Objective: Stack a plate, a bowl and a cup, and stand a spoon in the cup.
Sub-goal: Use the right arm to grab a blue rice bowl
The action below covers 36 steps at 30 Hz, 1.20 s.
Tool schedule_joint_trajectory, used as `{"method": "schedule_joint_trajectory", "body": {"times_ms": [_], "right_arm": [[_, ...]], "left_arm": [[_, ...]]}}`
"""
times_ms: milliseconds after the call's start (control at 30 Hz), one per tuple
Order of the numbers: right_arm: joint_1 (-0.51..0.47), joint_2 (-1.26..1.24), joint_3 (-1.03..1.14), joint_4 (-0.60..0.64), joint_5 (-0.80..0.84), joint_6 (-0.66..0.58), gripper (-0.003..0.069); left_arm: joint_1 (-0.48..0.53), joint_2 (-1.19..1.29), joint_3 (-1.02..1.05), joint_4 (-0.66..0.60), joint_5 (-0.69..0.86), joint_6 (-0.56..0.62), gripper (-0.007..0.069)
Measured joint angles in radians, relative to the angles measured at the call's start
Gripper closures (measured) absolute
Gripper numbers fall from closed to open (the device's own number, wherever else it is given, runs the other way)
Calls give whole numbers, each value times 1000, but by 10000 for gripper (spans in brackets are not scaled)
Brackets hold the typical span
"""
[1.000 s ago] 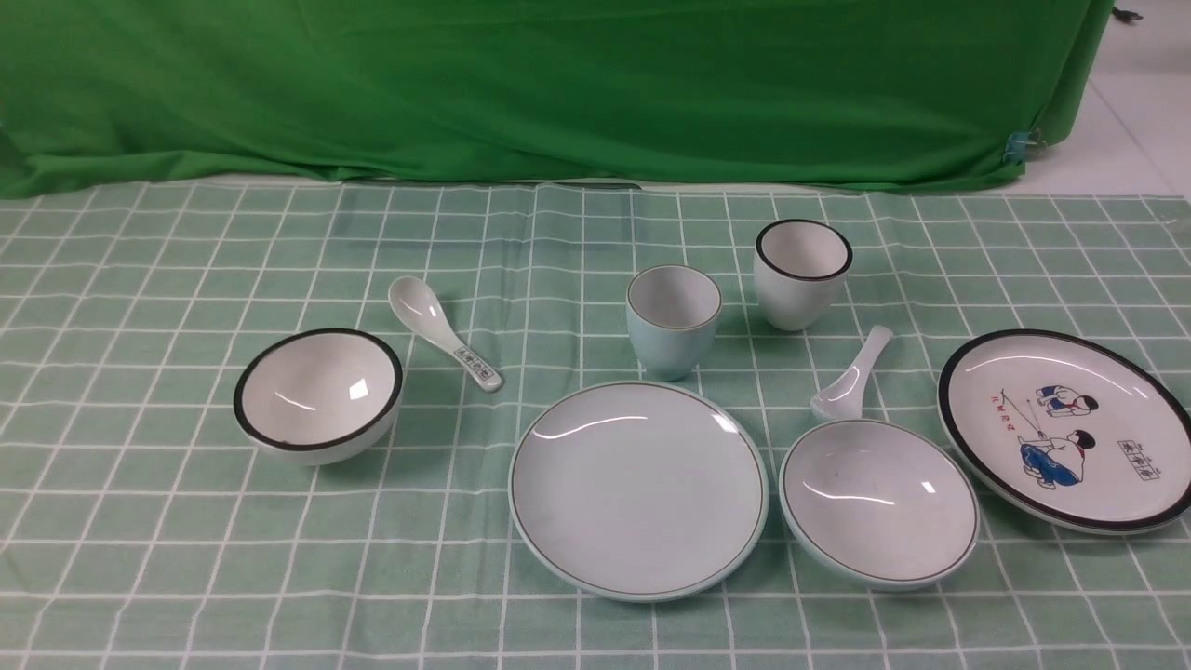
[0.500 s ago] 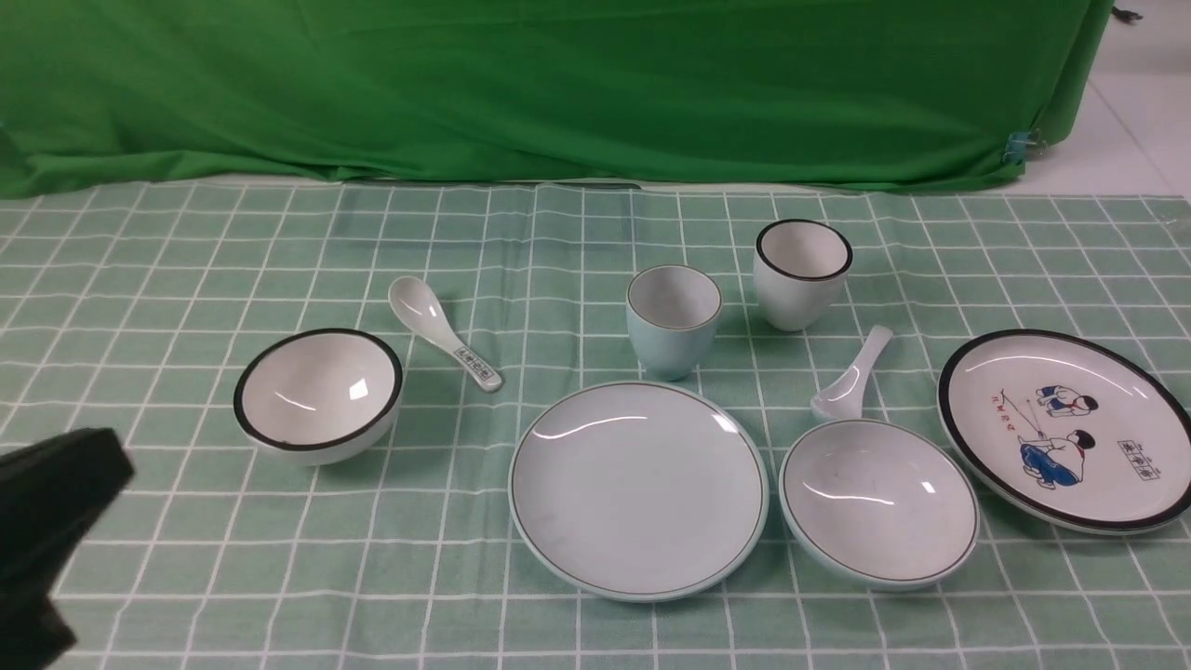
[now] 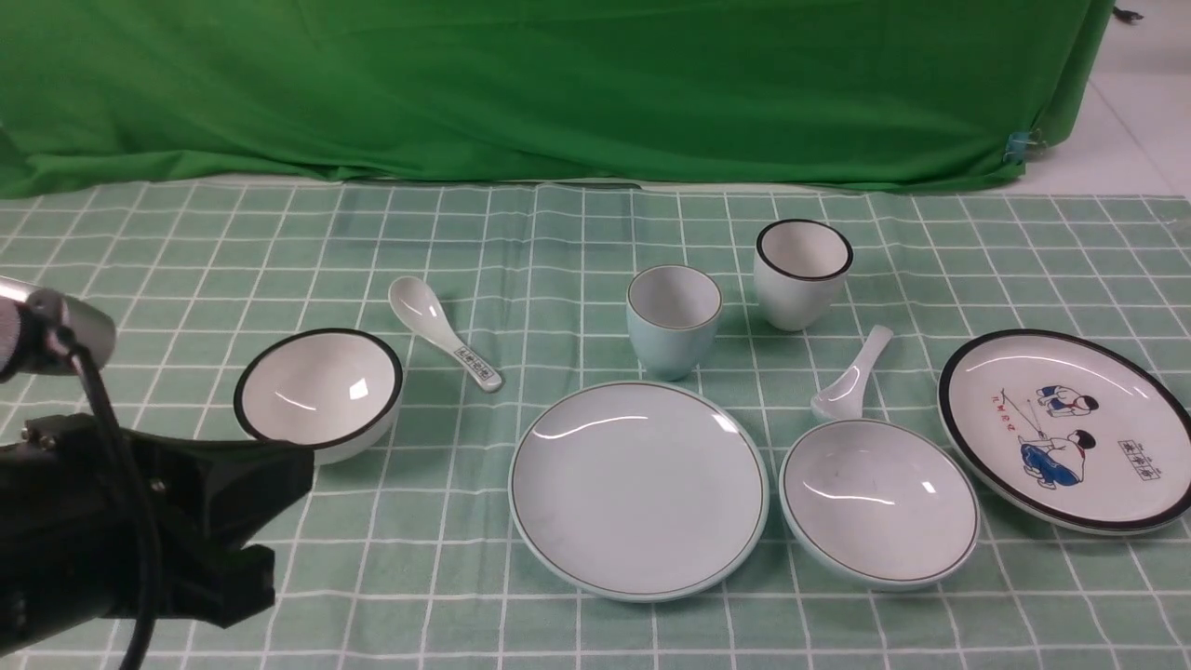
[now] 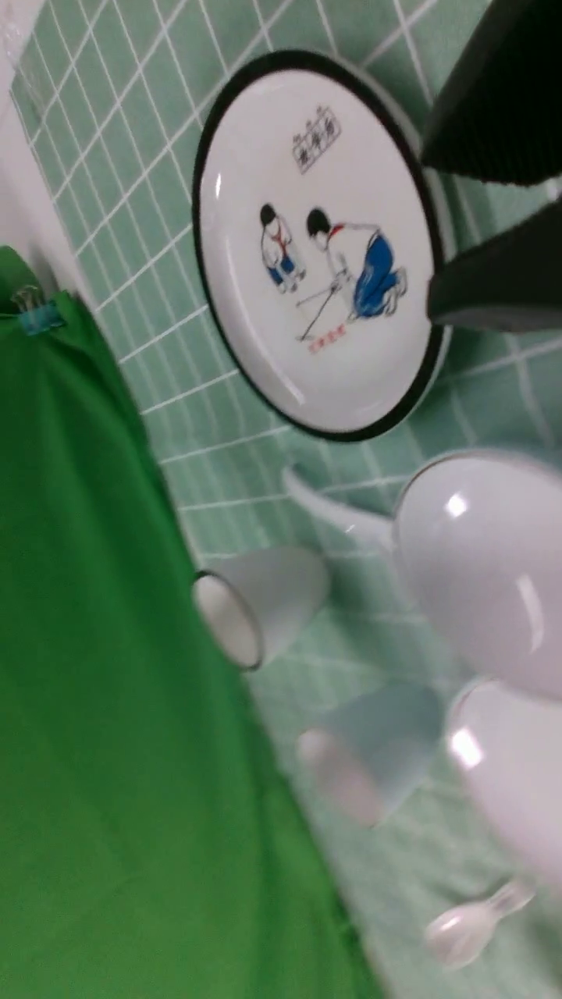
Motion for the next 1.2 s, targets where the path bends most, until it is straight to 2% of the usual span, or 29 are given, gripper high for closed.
{"method": "schedule_joint_trajectory", "body": {"times_ms": [200, 300, 367, 500, 667, 733, 933, 1067, 1200], "right_arm": [[0, 0, 0, 11, -84, 141, 418], [44, 24, -45, 13, 12, 141, 461], [101, 91, -140, 13, 127, 64, 489], [291, 445, -488, 6, 436, -264, 516], [442, 867, -752, -57, 657, -457, 508], [489, 1067, -856, -90, 716, -499, 471], [543, 1412, -1019, -101, 738, -622, 228], [544, 1512, -1044, -101, 727, -640, 192], [544, 1598, -1047, -93, 678, -652, 187]], "left_arm": [[0, 0, -1, 0, -43, 35, 607], [0, 0, -1, 0, -46, 35, 607], [0, 0, -1, 0, -49, 35, 607], [0, 0, -1, 0, -63, 35, 607], [0, -9, -1, 0, -71, 35, 607], [0, -40, -1, -10, -63, 47, 607], [0, -188, -1, -61, -38, 79, 607], [0, -262, -1, -114, -8, 111, 607], [0, -305, -1, -200, 9, 239, 607]]}}
